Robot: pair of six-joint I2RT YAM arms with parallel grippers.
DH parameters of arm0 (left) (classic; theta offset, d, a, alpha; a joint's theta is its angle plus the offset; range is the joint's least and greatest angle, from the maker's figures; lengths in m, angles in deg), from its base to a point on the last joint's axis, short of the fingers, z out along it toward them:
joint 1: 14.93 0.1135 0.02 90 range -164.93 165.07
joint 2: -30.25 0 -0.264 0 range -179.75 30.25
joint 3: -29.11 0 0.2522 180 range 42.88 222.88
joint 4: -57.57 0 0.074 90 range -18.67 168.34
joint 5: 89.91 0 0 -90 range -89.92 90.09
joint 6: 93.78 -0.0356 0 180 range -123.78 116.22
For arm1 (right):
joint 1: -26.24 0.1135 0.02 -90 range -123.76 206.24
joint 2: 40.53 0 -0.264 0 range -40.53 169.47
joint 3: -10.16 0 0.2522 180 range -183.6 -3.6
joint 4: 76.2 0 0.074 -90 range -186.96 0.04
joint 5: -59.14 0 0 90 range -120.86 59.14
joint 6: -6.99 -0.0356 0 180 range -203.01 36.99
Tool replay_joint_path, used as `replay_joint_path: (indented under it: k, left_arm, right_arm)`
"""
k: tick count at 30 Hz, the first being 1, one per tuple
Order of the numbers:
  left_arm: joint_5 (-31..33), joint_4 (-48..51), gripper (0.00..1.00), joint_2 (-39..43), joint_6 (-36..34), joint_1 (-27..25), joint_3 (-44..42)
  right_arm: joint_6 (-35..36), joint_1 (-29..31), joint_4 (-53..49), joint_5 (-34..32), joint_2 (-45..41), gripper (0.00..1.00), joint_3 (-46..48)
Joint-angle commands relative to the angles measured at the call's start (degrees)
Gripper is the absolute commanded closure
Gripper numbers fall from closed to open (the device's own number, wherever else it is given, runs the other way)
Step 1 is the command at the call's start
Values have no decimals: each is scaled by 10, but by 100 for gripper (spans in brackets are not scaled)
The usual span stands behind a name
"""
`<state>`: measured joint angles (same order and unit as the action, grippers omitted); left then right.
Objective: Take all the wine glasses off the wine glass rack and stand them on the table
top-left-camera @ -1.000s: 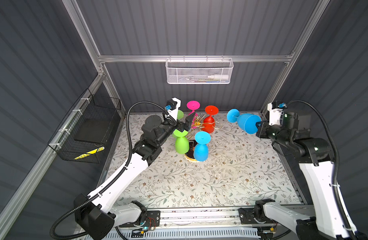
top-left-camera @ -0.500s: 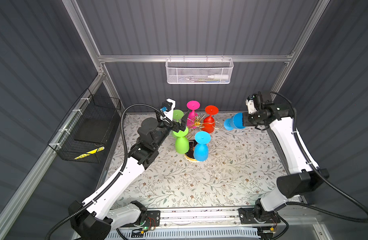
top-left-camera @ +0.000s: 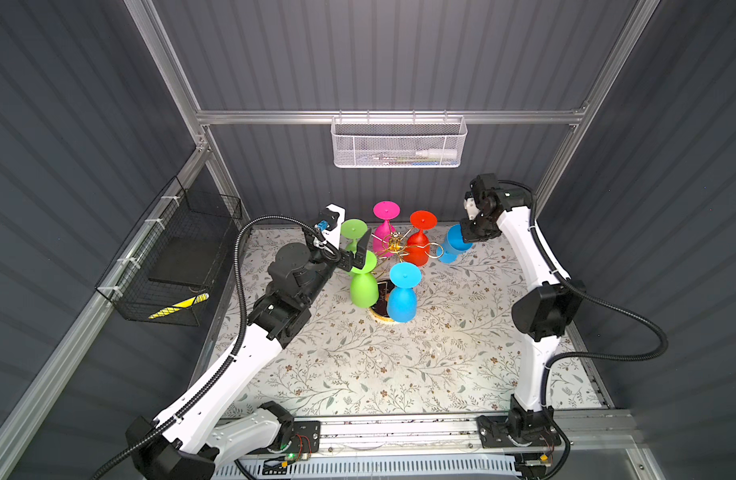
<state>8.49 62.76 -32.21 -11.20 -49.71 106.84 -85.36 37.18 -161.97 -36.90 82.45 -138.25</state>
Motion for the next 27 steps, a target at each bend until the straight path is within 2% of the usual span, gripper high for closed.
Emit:
replay_joint_path:
  k: [1,8,13,27]
  left_arm:
    - [9,6,1,18,-12,2,-8]
    - [10,6,1,22,-13,2,-15]
    - [11,6,1,23,-13,2,-19]
    - [15,12,0,32,-17,2,-18]
  right_arm:
    - [9,2,-34,2,32,100,-31]
    - [9,7,-32,10,65,100,-37]
    - [9,9,-36,12,76,88,-42]
    - [-8,6,-10,71,39,70,-27]
